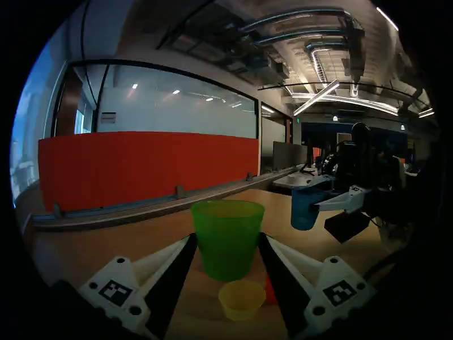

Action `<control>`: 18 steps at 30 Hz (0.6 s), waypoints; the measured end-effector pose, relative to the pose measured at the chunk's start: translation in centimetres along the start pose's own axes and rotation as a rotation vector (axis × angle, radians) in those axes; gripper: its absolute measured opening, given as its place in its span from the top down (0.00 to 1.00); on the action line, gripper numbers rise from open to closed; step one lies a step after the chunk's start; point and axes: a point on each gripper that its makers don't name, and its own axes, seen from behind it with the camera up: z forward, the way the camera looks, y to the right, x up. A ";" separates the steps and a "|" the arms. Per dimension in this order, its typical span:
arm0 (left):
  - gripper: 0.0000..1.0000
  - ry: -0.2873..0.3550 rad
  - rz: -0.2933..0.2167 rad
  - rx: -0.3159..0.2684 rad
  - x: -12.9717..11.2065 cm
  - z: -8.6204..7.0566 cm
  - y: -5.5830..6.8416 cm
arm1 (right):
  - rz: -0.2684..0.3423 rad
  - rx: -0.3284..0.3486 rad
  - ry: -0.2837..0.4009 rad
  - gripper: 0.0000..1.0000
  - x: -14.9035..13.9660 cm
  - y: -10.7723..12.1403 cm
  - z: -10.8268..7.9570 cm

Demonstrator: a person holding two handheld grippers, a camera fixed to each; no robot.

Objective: Pour water

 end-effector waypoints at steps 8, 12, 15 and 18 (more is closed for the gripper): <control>0.21 -0.055 0.015 0.011 -1.6 -0.3 -0.8 | -0.003 -0.002 -0.007 0.09 -0.1 0.1 0.0; 0.21 -0.104 0.033 0.027 -2.8 -0.7 -1.5 | -0.002 -0.003 -0.011 0.09 -0.2 0.2 0.0; 0.21 -0.140 0.040 0.038 -3.8 -1.0 -2.2 | -0.004 -0.005 -0.015 0.09 -0.3 0.4 0.0; 0.21 -0.180 0.033 0.046 -5.0 -1.2 -2.8 | -0.005 -0.006 -0.020 0.09 -0.5 0.5 0.0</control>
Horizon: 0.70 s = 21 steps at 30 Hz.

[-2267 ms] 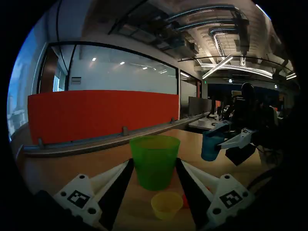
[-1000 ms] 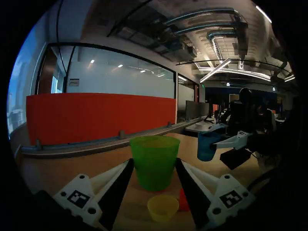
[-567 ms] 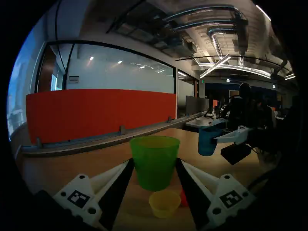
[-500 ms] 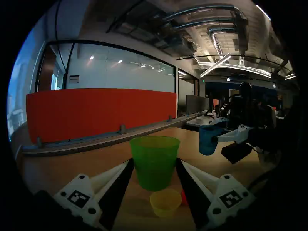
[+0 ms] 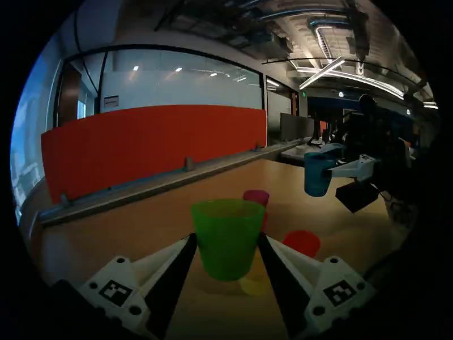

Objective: Pour water

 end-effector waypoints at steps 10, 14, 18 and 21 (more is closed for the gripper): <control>0.21 -0.147 0.021 0.027 -4.7 0.6 -1.5 | -0.002 -0.004 -0.010 0.09 -0.3 0.2 -0.2; 0.21 -0.189 0.023 0.031 -6.2 0.8 -1.8 | -0.001 -0.008 -0.014 0.10 -0.4 0.4 -0.2; 0.21 -0.219 0.023 0.029 -7.4 1.0 -2.0 | 0.002 -0.010 -0.018 0.09 -0.7 0.6 -0.3; 0.21 -0.238 0.024 0.027 -8.1 1.1 -2.1 | 0.003 -0.010 -0.022 0.09 -0.8 0.6 -0.2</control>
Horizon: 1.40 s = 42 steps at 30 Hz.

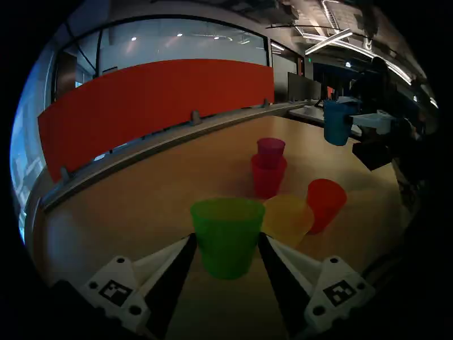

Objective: Pour water

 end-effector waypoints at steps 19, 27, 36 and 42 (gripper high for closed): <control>0.21 -0.103 0.019 -0.002 -3.8 0.9 -0.2 | 0.004 0.003 -0.014 0.09 -0.5 0.1 0.4; 0.21 -0.102 0.003 -0.006 -4.3 0.3 -0.3 | 0.001 0.003 -0.016 0.09 -0.5 0.2 0.4; 0.21 -0.114 -0.011 -0.006 -5.8 -0.8 -0.5 | 0.001 0.005 -0.020 0.09 -0.7 0.1 0.3; 0.21 -0.111 -0.009 0.002 -6.3 -1.1 -0.6 | -0.006 0.011 -0.022 0.10 -0.6 -0.2 0.4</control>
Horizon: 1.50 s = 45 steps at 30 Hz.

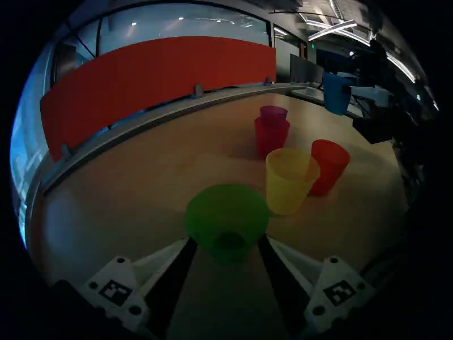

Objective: Pour water

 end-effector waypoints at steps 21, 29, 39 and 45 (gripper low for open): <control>0.17 -0.035 0.025 -0.005 0.0 1.5 -0.2 | 0.000 0.001 -0.012 0.09 -0.3 -0.1 0.0; 0.17 -0.036 0.022 -0.014 0.0 1.8 0.0 | -0.002 0.001 -0.017 0.09 -0.6 -0.1 0.1; 0.21 0.008 -0.002 -0.018 1.2 1.1 0.2 | 0.001 0.001 -0.016 0.10 -0.6 -0.1 0.1; 0.21 0.062 -0.002 -0.019 3.5 -0.1 0.6 | 0.003 0.004 -0.007 0.10 -0.3 -0.3 0.1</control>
